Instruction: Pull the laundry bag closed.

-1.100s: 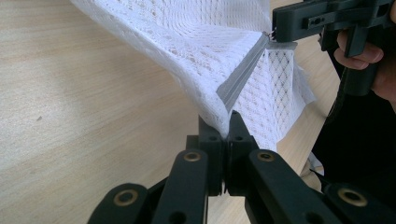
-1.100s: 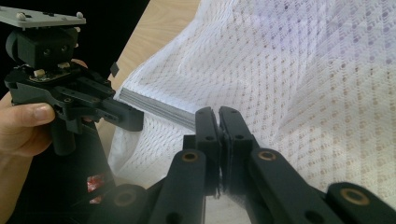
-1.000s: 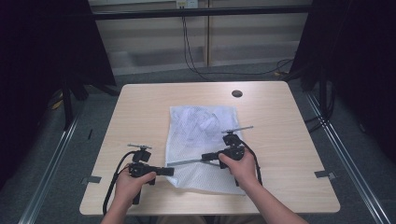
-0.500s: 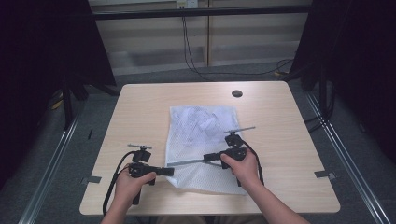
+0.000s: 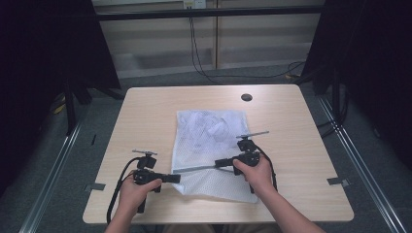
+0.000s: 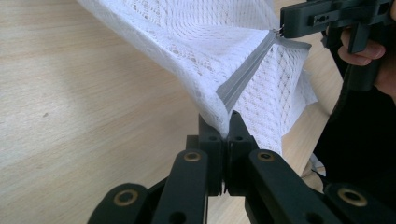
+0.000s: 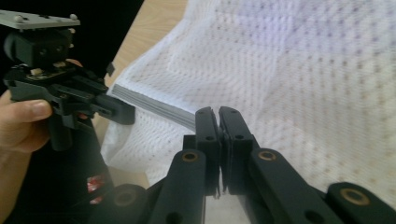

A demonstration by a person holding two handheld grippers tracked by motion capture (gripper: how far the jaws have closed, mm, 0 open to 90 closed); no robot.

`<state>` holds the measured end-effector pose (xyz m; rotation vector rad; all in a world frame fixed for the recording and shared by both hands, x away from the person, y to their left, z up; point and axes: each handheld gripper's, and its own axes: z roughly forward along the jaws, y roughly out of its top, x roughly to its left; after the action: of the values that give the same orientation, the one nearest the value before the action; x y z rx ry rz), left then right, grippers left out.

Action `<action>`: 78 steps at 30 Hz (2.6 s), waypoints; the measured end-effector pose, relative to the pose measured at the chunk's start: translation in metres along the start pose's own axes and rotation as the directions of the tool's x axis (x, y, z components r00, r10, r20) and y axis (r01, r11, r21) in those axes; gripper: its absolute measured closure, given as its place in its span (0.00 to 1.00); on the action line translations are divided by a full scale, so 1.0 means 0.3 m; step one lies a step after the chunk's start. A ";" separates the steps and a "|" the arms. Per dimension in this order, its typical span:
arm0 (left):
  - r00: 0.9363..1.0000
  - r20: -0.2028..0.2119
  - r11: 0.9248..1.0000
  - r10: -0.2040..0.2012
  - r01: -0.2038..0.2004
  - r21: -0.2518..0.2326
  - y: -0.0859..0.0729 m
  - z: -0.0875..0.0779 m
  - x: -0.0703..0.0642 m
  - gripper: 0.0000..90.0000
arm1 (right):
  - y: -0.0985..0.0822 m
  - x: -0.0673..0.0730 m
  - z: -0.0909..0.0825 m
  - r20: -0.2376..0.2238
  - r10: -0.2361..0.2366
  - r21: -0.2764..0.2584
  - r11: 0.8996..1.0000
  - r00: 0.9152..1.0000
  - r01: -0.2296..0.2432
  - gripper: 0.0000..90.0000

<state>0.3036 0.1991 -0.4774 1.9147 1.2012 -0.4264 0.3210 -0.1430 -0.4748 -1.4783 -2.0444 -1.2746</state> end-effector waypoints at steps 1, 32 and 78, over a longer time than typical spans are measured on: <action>1.000 0.001 1.000 0.008 -0.008 0.000 0.000 -0.004 0.005 0.98 | -0.001 -0.004 -0.005 0.006 0.002 -0.001 1.000 1.000 -0.002 0.97; 1.000 0.006 1.000 0.001 -0.001 0.003 -0.002 0.000 -0.001 0.98 | -0.011 -0.024 -0.046 -0.005 0.004 -0.009 1.000 1.000 -0.004 0.97; 1.000 0.008 1.000 -0.016 0.016 -0.010 -0.003 -0.004 -0.006 0.98 | -0.015 -0.027 -0.060 -0.014 -0.001 0.000 1.000 1.000 0.001 0.97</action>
<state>0.3017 0.1992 -0.4760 1.8943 1.2117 -0.4350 0.3162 -0.1625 -0.4725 -1.4648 -2.0363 -1.2822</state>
